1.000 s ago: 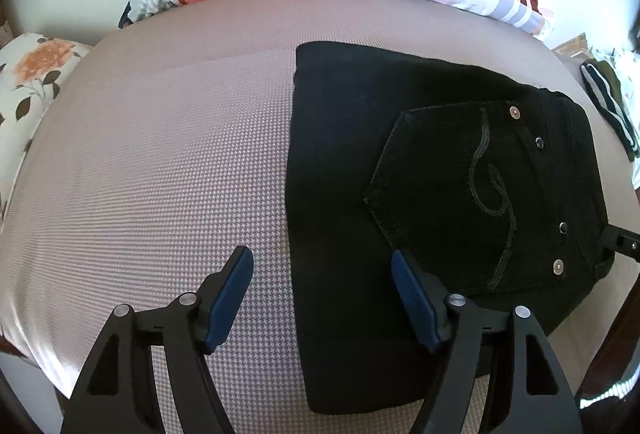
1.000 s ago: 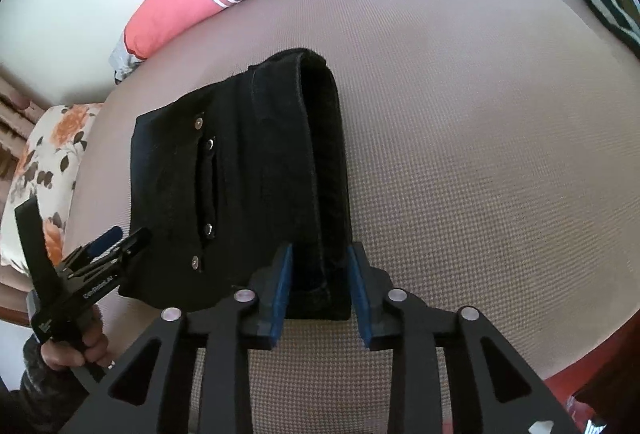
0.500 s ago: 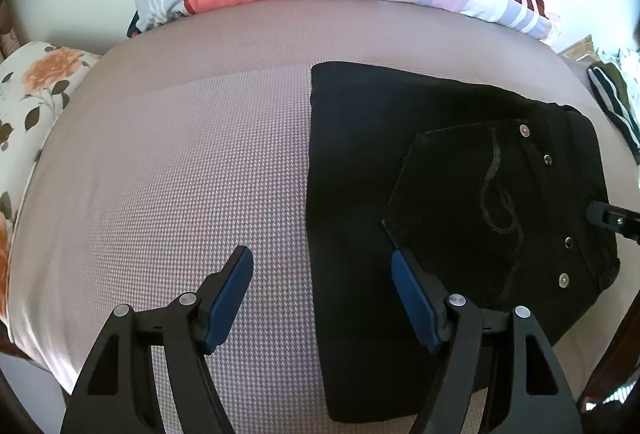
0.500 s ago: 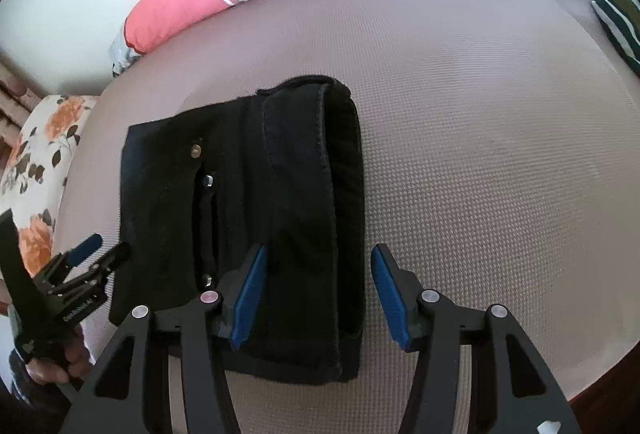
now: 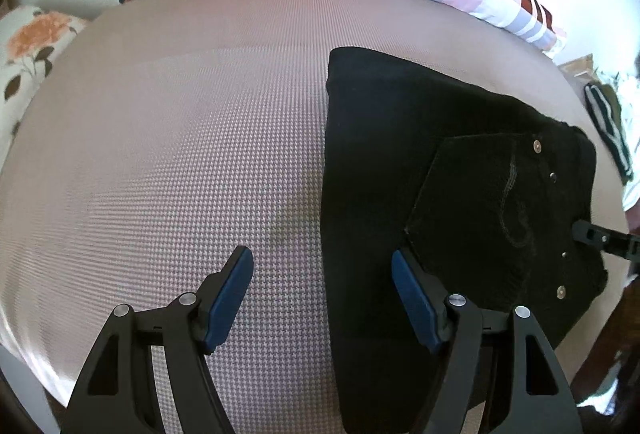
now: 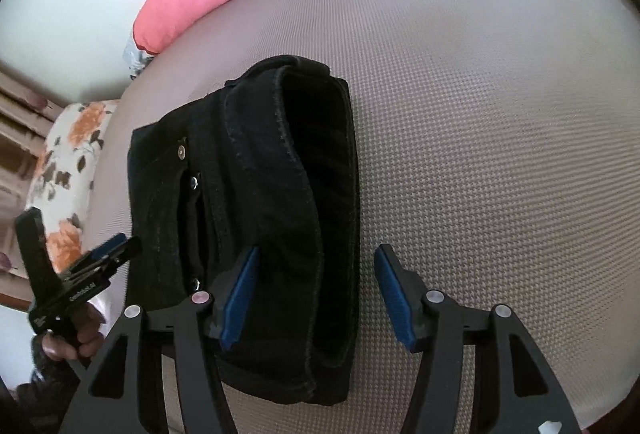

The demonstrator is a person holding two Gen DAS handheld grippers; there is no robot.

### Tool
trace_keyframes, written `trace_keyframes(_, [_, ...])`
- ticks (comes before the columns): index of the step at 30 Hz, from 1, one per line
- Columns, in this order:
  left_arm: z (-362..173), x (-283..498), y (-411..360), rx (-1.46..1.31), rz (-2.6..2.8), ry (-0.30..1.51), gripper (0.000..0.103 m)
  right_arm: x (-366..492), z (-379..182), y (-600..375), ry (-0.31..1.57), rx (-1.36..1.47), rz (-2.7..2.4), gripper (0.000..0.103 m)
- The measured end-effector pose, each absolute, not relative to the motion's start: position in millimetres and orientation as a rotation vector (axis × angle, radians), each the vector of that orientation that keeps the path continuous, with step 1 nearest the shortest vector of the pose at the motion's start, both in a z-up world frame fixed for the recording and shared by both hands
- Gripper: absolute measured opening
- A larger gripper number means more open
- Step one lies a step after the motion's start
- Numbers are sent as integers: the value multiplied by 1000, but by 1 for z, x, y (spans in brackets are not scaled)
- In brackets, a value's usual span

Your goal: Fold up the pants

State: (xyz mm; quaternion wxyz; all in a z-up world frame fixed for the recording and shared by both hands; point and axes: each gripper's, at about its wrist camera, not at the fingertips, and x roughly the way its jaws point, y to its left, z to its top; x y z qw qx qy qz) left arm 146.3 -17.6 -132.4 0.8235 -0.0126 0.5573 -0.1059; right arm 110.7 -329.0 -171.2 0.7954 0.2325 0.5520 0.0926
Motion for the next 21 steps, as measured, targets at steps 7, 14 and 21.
trace_keyframes(7, [-140, 155, 1, -184, -333, 1256, 72, 118, -180, -342, 1207, 601, 339, 56])
trace_keyframes(14, [-142, 167, 8, -259, -437, 1289, 72, 123, -189, -356, 1240, 710, 474, 56])
trace_keyframes(21, [-147, 190, 0, -315, -551, 1322, 73, 126, -193, -363, 1236, 754, 528, 57])
